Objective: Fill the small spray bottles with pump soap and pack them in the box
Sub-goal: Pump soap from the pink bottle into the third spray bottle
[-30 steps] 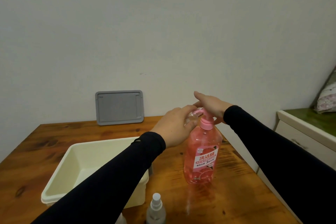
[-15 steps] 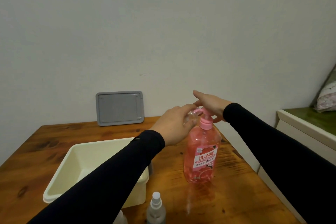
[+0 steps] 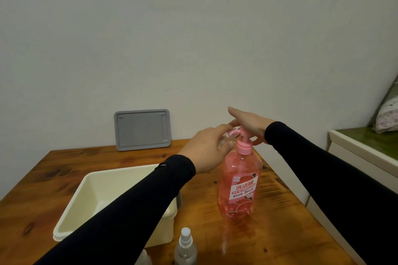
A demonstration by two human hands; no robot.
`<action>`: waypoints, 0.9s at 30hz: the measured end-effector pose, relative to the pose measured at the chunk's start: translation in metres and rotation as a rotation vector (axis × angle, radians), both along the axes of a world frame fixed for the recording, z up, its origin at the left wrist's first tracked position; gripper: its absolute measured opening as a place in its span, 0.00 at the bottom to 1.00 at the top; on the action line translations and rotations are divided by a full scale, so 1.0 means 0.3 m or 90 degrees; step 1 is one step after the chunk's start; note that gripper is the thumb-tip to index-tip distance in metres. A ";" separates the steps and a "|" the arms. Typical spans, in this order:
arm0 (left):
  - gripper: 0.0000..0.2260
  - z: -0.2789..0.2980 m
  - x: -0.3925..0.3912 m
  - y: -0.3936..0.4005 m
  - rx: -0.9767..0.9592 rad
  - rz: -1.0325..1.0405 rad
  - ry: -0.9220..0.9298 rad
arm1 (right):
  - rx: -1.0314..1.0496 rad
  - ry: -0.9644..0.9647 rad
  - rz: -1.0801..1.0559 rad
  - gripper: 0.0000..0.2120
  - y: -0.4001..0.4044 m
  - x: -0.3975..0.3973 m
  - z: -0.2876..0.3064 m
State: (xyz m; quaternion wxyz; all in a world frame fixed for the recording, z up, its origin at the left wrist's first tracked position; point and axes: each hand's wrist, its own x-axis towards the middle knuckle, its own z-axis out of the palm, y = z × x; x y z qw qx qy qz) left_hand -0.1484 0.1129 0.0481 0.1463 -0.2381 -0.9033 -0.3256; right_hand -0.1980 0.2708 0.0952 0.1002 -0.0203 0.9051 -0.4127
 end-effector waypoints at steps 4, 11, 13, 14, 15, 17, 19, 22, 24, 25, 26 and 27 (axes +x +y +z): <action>0.21 -0.025 0.001 0.000 -0.007 0.003 0.011 | -0.012 0.000 -0.010 0.34 0.000 -0.001 -0.040; 0.21 -0.032 0.008 0.002 -0.028 0.000 0.004 | 0.006 -0.013 -0.010 0.34 0.003 -0.003 -0.062; 0.21 -0.018 0.013 0.000 -0.020 -0.002 0.007 | -0.015 -0.018 0.002 0.34 0.002 -0.001 -0.038; 0.21 -0.011 0.013 -0.001 -0.010 -0.003 0.005 | -0.020 -0.018 0.008 0.35 0.001 -0.002 -0.023; 0.21 -0.003 0.011 -0.001 -0.004 -0.003 0.003 | -0.015 -0.016 0.013 0.35 0.000 -0.003 -0.008; 0.21 0.004 0.005 0.000 -0.005 0.000 0.004 | 0.001 -0.013 0.011 0.35 -0.001 -0.008 0.003; 0.21 -0.006 0.002 -0.001 -0.011 0.001 0.010 | 0.005 -0.004 0.000 0.35 -0.001 -0.009 -0.017; 0.21 -0.039 -0.001 0.000 -0.024 0.003 0.009 | 0.011 0.000 -0.009 0.35 0.000 -0.012 -0.064; 0.21 -0.052 -0.005 0.001 -0.032 0.007 0.002 | 0.017 -0.009 -0.010 0.34 0.000 -0.013 -0.079; 0.21 -0.054 -0.006 0.001 -0.037 0.008 -0.001 | 0.021 -0.013 -0.011 0.34 0.000 -0.012 -0.083; 0.20 -0.052 -0.006 0.001 -0.041 0.007 -0.002 | 0.024 -0.015 -0.012 0.34 -0.001 -0.008 -0.081; 0.20 -0.045 -0.006 0.000 -0.042 0.004 -0.001 | 0.023 -0.015 -0.013 0.34 -0.001 -0.005 -0.074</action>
